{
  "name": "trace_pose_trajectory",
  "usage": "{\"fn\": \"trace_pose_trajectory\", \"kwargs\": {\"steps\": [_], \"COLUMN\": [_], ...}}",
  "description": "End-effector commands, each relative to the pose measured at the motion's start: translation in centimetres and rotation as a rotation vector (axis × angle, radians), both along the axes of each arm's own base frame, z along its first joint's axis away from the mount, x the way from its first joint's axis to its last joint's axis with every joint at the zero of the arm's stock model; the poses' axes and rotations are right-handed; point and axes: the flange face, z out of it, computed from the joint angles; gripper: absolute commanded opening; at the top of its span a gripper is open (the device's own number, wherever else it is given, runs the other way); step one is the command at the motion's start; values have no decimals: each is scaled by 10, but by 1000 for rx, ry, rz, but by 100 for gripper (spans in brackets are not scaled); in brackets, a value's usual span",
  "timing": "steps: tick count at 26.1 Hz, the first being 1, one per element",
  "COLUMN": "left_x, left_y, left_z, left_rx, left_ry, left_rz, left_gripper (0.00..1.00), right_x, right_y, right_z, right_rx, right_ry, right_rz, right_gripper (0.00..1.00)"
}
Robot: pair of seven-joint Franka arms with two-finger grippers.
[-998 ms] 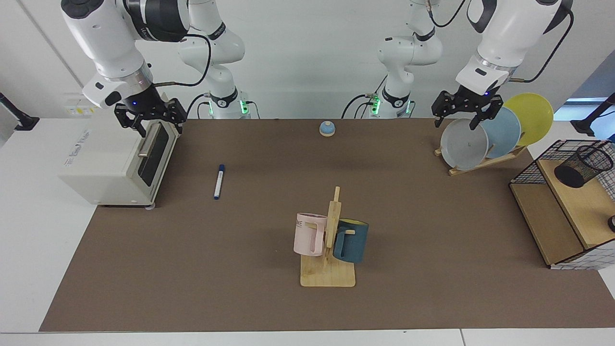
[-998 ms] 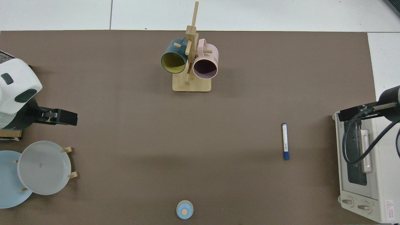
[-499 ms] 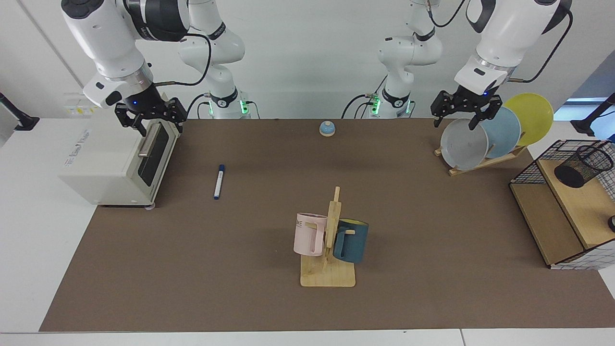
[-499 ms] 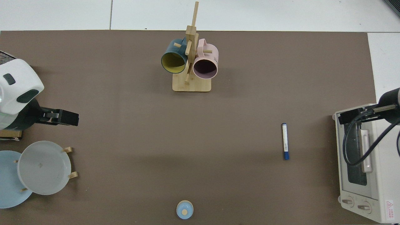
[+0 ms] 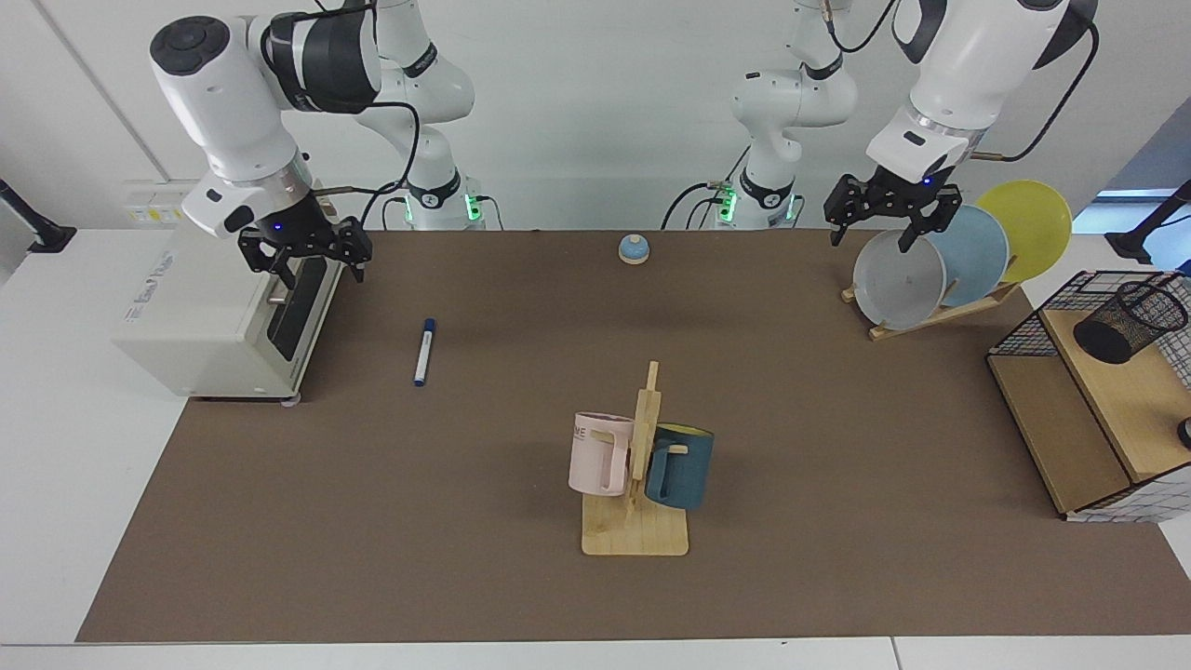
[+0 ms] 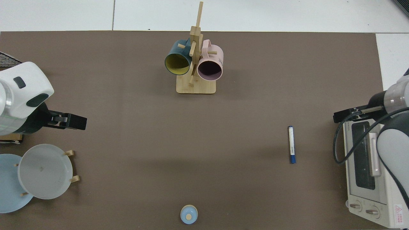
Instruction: Put markers into pen holder
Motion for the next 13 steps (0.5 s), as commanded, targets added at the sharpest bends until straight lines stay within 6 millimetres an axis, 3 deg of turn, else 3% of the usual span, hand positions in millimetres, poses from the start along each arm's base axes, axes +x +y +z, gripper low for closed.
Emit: {"fn": "trace_pose_trajectory", "kwargs": {"steps": [1, 7, 13], "left_x": [-3, -5, -5], "left_y": [-2, -3, -7], "left_z": [-6, -15, -16], "left_rx": [9, 8, 0], "left_ry": [-12, 8, 4], "left_rz": [-18, -36, -226], "left_gripper": [100, 100, 100], "right_x": [12, 25, 20], "right_y": [14, 43, 41], "right_z": [-33, -78, -133], "right_rx": [-1, -11, -5], "right_ry": [-5, 0, -6], "right_rz": [-63, -92, -103], "right_gripper": [100, 100, 100]}}
